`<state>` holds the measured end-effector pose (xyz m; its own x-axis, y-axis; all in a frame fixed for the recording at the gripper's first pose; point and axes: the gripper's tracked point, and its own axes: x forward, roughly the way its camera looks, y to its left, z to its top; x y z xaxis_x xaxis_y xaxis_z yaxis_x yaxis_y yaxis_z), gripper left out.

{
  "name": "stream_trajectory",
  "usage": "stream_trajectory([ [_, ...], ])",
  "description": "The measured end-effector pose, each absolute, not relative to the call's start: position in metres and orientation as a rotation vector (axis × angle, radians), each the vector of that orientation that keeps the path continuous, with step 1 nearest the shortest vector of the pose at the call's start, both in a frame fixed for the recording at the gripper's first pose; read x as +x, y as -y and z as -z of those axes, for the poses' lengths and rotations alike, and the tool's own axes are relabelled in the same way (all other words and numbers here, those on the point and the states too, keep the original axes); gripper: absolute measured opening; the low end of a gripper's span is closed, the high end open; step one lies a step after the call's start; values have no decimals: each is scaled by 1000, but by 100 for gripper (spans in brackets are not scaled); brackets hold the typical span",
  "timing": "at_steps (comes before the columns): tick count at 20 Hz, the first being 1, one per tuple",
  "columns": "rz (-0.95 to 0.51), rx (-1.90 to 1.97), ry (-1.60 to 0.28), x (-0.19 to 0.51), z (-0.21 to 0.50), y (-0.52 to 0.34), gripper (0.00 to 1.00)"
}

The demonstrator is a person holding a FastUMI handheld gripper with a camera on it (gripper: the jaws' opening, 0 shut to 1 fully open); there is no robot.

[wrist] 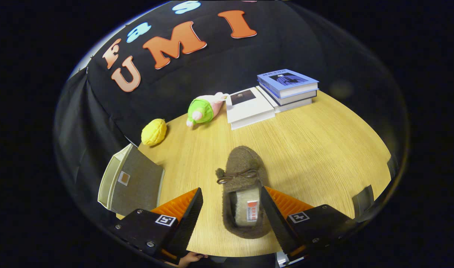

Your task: Open the storage box then place both shoes into the box .Put the left shoe in first, then the right shoe, with the right side of both shoes facing outward in a uniform manner.

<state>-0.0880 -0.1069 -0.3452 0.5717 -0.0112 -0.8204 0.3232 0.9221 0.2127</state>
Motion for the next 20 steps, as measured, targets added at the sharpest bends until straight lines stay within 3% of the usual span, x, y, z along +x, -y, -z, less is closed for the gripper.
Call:
stream_trajectory([
  [8,262,335,-1040,-92,395,129,83],
  [16,347,302,-1052,-79,425,139,52],
  [20,407,335,-1019,-75,424,151,25],
])
